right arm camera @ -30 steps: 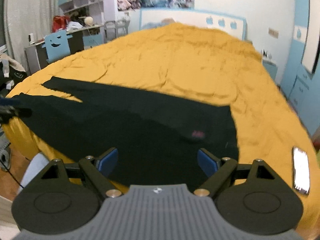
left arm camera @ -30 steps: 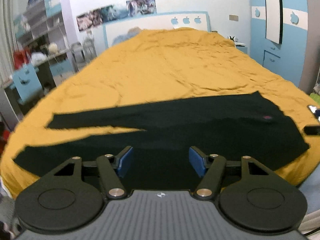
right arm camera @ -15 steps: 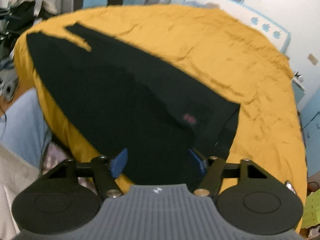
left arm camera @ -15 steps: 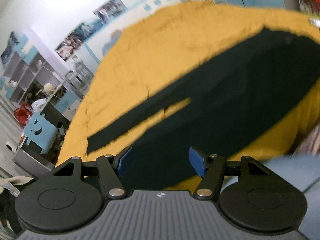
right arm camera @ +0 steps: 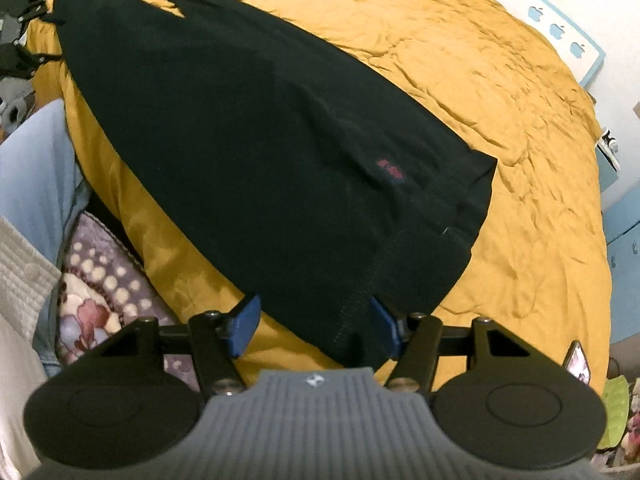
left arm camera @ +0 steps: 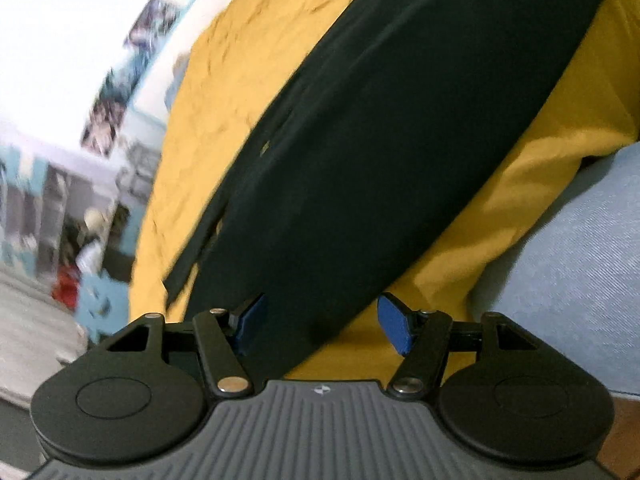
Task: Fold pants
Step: 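Lower both grippers to the trouser hem and close on the leg ends, then lift the trouser hem with both grippers and fold it over toward the waistband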
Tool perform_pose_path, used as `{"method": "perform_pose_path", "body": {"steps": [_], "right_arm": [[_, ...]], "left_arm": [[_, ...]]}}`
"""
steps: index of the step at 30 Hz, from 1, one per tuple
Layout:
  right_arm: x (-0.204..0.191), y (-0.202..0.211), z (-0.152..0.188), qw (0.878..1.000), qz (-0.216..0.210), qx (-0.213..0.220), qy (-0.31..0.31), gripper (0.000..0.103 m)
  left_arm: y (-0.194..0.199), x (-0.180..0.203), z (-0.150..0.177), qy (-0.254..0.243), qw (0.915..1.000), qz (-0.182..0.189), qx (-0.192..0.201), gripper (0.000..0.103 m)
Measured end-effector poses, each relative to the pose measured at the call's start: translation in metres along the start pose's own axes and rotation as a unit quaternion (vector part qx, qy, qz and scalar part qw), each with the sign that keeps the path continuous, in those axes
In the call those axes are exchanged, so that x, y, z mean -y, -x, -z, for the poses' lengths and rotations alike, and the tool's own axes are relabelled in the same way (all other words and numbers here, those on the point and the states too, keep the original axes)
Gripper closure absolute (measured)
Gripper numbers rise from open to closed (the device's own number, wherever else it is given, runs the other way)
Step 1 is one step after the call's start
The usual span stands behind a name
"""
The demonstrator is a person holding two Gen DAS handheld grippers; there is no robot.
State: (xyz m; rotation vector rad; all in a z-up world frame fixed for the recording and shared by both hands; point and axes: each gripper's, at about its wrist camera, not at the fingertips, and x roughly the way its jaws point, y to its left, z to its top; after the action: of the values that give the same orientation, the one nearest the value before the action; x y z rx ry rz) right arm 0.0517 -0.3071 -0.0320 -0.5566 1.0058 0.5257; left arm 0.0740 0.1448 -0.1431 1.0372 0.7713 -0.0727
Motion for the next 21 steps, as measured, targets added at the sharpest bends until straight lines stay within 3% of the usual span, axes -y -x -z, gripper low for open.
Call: {"method": "perform_pose_path", "body": {"steps": [1, 4, 6, 9, 13, 17, 19, 21], "right_arm": [[0.0, 0.0, 0.0, 1.0, -0.006, -0.001, 0.001, 0.046], [0.0, -0.001, -0.001, 1.0, -0.018, 0.0, 0.011, 0.046], [-0.002, -0.003, -0.001, 0.999, -0.022, -0.002, 0.026, 0.046], [-0.005, -0.008, 0.001, 0.999, -0.024, -0.008, 0.047, 0.048], [-0.011, -0.015, 0.006, 0.996, -0.013, -0.011, 0.093, 0.054], [-0.023, -0.023, 0.016, 0.986, 0.002, -0.024, 0.163, 0.058], [-0.028, -0.028, 0.021, 0.981, 0.02, -0.021, 0.192, 0.068], [-0.027, -0.029, 0.02, 0.979, 0.038, -0.011, 0.198, 0.093]], "left_arm": [[-0.002, 0.005, -0.002, -0.013, 0.9999, -0.006, 0.002, 0.03], [-0.006, 0.017, -0.007, -0.037, 0.9991, -0.02, 0.006, 0.049], [-0.008, 0.014, -0.012, -0.012, 0.9998, -0.013, 0.006, 0.072], [-0.003, -0.001, -0.016, 0.05, 0.9987, -0.003, 0.008, 0.087], [0.01, -0.024, -0.026, 0.118, 0.9929, -0.001, 0.013, 0.096], [0.02, -0.055, -0.035, 0.213, 0.977, 0.012, 0.012, 0.098], [0.023, -0.067, -0.039, 0.247, 0.9688, 0.016, 0.013, 0.098], [0.026, -0.078, -0.043, 0.274, 0.9615, 0.019, 0.014, 0.098]]}}
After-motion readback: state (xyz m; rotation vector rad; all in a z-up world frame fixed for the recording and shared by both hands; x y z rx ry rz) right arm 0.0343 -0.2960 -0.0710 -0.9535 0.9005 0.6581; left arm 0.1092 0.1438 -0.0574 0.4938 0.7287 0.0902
